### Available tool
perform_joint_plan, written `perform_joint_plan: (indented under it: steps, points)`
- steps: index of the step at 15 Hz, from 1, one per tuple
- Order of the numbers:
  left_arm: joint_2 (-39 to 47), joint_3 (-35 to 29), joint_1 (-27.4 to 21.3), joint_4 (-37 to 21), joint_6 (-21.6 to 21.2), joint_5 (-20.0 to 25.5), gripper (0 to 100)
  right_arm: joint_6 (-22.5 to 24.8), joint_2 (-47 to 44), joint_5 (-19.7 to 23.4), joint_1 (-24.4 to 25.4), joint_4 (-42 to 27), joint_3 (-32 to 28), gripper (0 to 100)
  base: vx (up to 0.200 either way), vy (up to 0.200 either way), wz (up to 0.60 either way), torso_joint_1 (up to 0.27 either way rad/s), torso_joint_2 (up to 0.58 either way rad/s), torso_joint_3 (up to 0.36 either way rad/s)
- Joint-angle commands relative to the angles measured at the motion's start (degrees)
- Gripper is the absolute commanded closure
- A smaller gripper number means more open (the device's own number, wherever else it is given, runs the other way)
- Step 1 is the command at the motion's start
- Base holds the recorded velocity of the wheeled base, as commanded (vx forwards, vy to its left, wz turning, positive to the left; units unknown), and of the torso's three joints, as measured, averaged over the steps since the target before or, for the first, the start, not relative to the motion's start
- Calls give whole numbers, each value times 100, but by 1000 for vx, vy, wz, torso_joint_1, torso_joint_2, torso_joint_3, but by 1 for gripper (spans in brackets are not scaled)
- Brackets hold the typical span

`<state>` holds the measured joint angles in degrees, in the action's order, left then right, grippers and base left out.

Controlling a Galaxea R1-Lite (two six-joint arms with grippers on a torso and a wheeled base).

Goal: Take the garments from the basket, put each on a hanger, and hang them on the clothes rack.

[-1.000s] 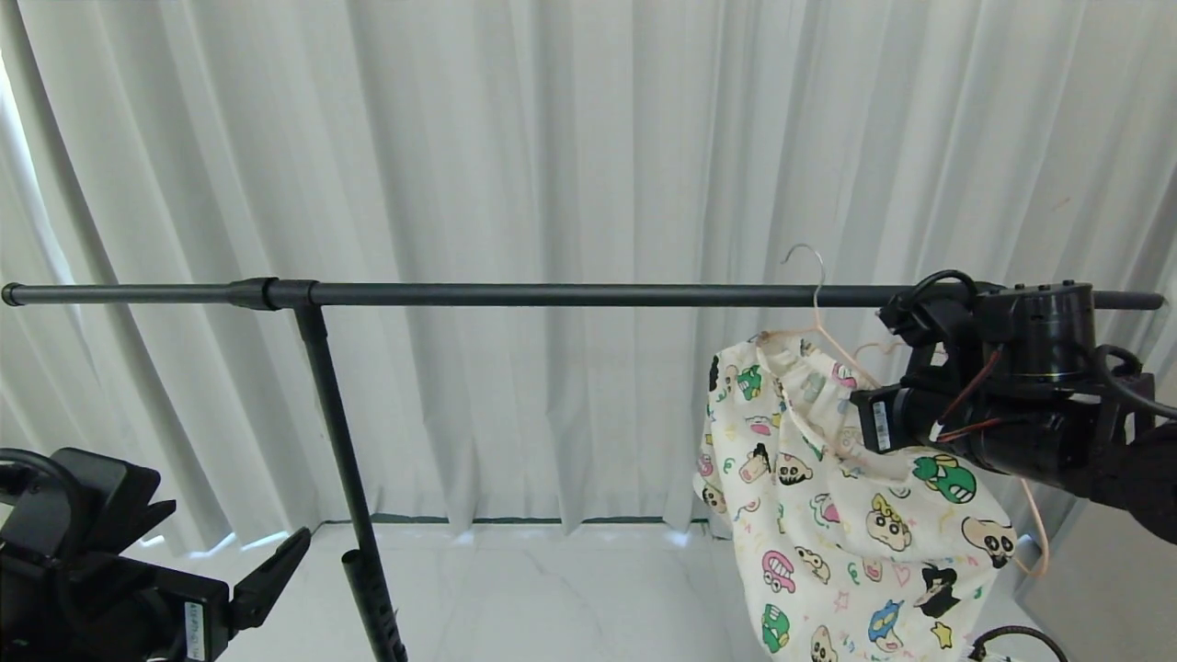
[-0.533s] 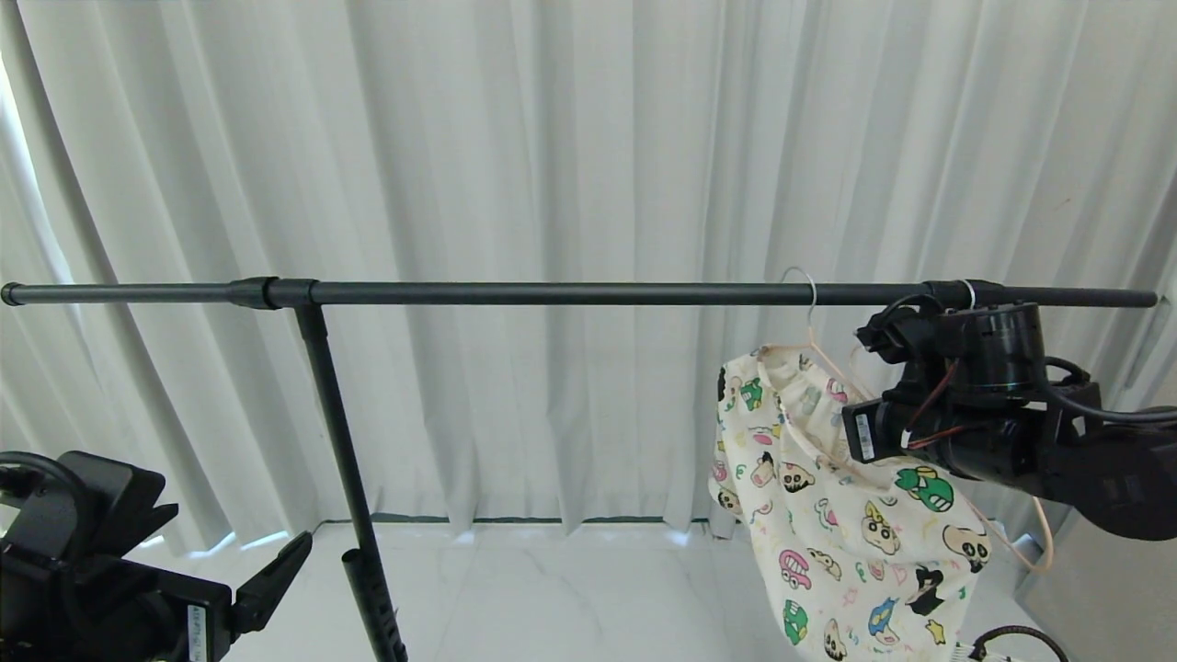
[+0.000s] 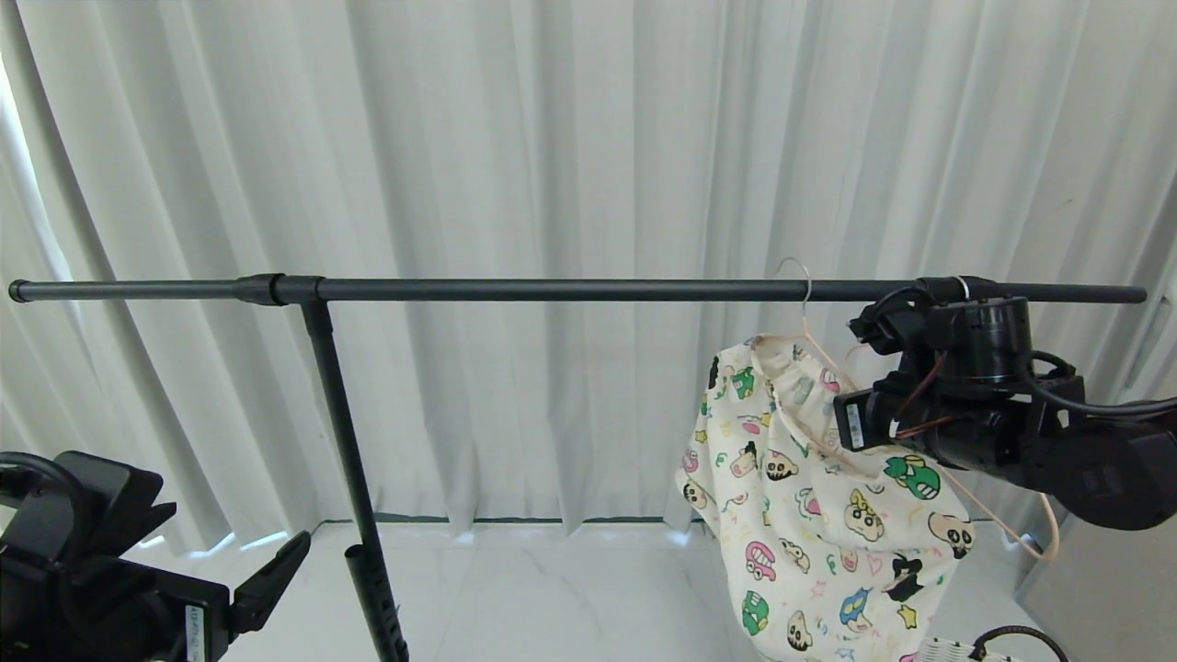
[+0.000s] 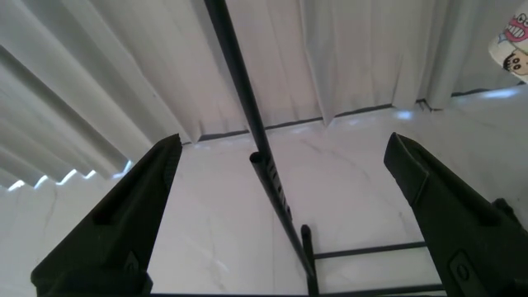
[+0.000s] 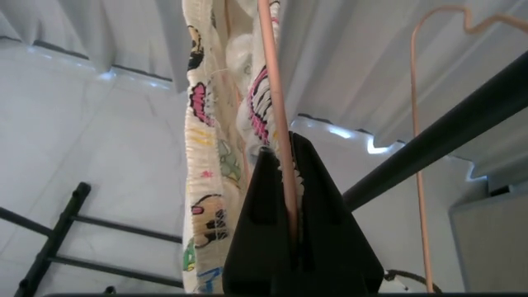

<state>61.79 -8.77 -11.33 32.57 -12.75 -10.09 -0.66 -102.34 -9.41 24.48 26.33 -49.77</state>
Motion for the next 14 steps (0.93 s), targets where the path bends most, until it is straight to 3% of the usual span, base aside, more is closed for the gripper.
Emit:
perform_joint_plan:
  steps: [1,6,7,12,14]
  points:
    - [-1,-2,-1,3,-34,-1,0,4,-40,1,4,-14,-15,100,0,0,0,0,0,0]
    - [-36,-2,-1,3,-43,-1,0,57,56,1,48,-207,-15,100,0,0,0,0,0,0]
    - [-45,-2,-1,3,-43,-1,0,57,74,9,48,-251,-15,0,0,0,0,0,0,0]
    - [-203,191,-1,3,-43,-10,0,66,751,-87,198,-374,-15,0,0,0,0,0,0,0]
    - [-326,156,8,3,-52,-28,0,242,1665,-158,417,-1447,29,0,0,0,0,0,0,0]
